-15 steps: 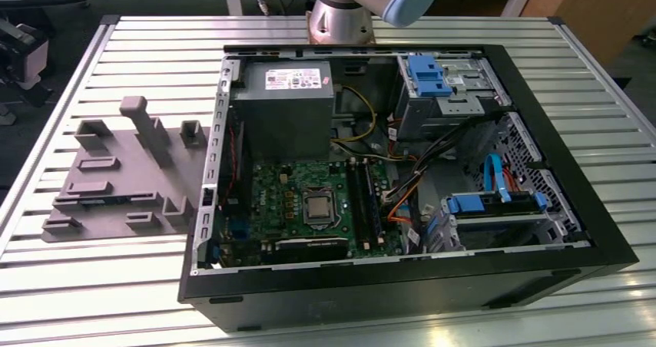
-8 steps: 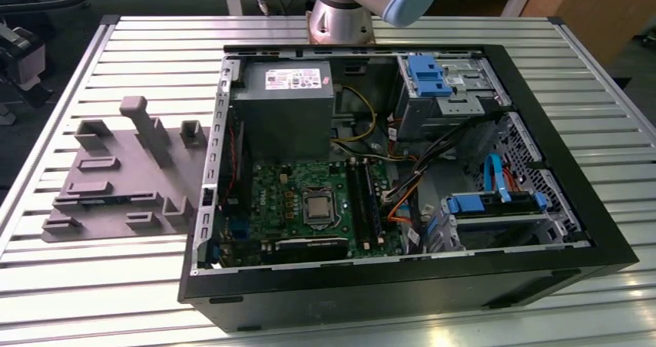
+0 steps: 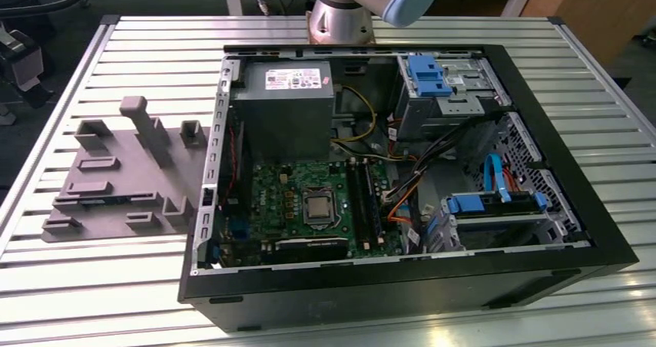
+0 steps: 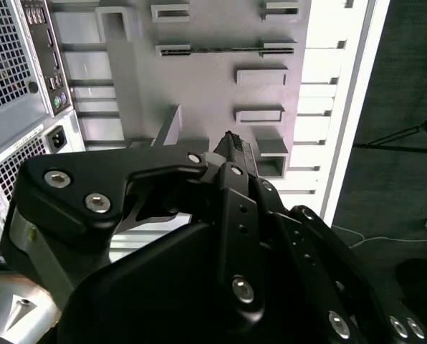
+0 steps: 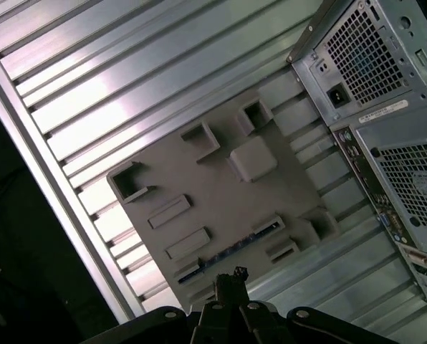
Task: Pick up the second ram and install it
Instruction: 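Pick up the second ram and move it above second insertion slot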
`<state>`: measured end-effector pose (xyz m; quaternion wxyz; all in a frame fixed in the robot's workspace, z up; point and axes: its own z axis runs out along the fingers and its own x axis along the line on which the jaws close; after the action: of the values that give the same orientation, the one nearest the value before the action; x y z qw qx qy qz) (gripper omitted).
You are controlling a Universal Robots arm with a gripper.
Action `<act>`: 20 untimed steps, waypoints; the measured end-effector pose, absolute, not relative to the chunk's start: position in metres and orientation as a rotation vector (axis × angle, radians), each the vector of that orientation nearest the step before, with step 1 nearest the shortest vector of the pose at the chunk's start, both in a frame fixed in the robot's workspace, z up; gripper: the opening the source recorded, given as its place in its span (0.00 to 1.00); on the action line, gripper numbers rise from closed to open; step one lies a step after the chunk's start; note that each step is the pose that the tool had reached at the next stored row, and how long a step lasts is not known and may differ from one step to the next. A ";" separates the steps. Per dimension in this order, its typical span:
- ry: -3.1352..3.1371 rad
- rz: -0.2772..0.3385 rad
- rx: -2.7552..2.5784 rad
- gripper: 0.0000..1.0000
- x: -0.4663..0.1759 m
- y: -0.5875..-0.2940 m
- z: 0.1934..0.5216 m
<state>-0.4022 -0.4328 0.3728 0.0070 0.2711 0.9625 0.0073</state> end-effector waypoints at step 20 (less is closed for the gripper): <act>3.003 0.023 0.872 0.11 -0.402 -0.433 0.373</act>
<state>-0.4022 -0.4328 0.3728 0.0071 0.2787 0.9603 0.0073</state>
